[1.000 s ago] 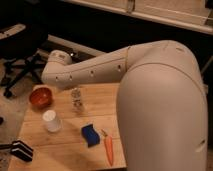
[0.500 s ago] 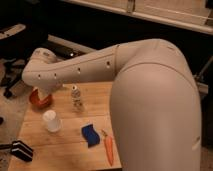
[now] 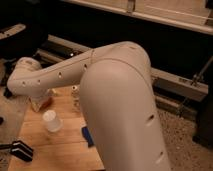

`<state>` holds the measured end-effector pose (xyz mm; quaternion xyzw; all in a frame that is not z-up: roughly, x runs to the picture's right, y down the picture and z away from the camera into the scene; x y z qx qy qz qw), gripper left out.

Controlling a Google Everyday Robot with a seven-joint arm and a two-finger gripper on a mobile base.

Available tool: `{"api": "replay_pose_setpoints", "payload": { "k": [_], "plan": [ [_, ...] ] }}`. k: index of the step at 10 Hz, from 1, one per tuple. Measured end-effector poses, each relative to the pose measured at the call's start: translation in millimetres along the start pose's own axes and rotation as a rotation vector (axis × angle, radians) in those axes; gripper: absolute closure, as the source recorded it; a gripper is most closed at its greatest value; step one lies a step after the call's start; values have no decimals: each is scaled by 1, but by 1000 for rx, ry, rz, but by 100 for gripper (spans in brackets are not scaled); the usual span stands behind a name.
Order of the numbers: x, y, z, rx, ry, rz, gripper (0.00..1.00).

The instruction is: Place the ceramic cup over the eraser

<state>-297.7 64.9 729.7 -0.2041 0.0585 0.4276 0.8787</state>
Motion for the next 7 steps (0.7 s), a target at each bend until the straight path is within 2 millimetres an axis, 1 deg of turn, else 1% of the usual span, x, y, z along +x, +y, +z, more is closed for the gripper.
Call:
{"api": "replay_pose_setpoints", "payload": {
  "k": [2, 3, 5, 7],
  "plan": [
    [4, 9, 29, -6, 20, -8, 20],
    [6, 10, 43, -13, 25, 1, 20],
    [10, 11, 61, -43, 37, 24, 20],
    [16, 15, 73, -78, 56, 33, 20]
  ]
}}
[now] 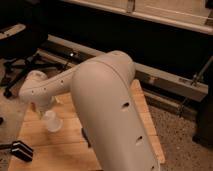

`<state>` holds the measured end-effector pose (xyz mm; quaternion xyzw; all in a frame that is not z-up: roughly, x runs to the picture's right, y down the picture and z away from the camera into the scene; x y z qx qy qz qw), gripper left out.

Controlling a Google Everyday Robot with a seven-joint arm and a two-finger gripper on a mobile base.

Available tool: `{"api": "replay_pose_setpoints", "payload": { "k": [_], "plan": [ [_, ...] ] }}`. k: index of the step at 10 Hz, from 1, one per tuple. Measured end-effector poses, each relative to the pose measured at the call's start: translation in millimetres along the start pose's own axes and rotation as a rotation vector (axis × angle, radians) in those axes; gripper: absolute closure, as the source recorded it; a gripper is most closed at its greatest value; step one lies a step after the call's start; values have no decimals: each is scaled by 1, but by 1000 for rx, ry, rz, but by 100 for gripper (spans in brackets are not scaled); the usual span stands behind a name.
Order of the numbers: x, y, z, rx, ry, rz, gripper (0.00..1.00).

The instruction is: Place the ceramic cup over the eraser

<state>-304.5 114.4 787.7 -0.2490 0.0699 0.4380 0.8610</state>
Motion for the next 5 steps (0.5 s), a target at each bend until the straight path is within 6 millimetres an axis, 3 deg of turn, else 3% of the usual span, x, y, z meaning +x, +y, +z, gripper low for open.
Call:
{"api": "replay_pose_setpoints", "payload": {
  "k": [5],
  "plan": [
    [4, 10, 11, -31, 31, -44, 20]
  ]
}}
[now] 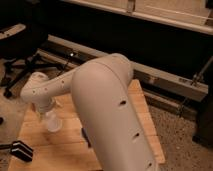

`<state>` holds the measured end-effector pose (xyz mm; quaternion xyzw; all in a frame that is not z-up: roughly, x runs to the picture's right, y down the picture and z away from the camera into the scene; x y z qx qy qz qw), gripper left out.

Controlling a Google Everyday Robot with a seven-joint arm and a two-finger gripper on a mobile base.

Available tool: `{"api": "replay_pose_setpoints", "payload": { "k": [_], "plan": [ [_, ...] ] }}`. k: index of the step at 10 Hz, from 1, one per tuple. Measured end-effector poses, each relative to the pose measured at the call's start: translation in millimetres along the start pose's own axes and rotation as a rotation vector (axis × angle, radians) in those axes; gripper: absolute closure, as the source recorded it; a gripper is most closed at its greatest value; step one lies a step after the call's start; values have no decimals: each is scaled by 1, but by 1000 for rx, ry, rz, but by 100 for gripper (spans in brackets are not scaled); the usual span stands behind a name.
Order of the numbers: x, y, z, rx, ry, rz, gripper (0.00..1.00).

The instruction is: Place the ceramic cup over the eraser

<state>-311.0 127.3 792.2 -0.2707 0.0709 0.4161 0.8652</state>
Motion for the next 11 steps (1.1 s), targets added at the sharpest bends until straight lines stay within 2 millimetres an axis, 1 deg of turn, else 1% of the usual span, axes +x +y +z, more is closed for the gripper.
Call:
{"api": "replay_pose_setpoints", "payload": {
  "k": [3, 5, 6, 7, 8, 9, 11],
  "plan": [
    [2, 8, 4, 20, 24, -33, 20],
    [4, 4, 11, 35, 46, -36, 20],
    [4, 3, 13, 38, 53, -36, 23],
    [5, 2, 16, 42, 62, -38, 32],
    [4, 2, 19, 40, 70, -39, 44],
    [3, 1, 20, 39, 73, -39, 52],
    [-1, -1, 22, 38, 75, -40, 75]
  ]
}}
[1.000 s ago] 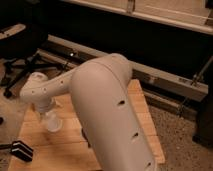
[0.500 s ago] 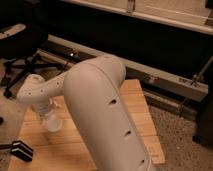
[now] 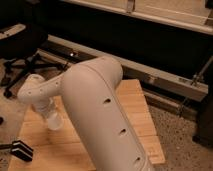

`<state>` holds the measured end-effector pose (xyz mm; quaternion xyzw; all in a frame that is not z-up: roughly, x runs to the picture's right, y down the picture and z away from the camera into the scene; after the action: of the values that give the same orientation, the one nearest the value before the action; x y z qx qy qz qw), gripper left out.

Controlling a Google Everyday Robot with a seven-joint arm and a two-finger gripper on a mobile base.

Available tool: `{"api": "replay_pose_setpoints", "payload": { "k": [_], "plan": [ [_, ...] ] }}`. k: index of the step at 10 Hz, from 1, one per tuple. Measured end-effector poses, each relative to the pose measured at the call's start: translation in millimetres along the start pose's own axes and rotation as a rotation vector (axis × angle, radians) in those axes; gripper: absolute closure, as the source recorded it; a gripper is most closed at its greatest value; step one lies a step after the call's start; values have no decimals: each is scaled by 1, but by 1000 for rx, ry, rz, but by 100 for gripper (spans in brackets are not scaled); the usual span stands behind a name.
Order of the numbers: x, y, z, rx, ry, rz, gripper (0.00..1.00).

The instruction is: Place the ceramic cup over the eraser

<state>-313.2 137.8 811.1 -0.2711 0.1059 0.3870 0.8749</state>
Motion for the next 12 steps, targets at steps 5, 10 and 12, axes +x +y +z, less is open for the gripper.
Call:
{"api": "replay_pose_setpoints", "payload": {
  "k": [5, 10, 12],
  "plan": [
    [-15, -12, -42, 37, -73, -33, 100],
    [-10, 20, -110, 49, -178, -241, 100],
    [-5, 36, -132, 51, -213, -335, 100]
  ]
}}
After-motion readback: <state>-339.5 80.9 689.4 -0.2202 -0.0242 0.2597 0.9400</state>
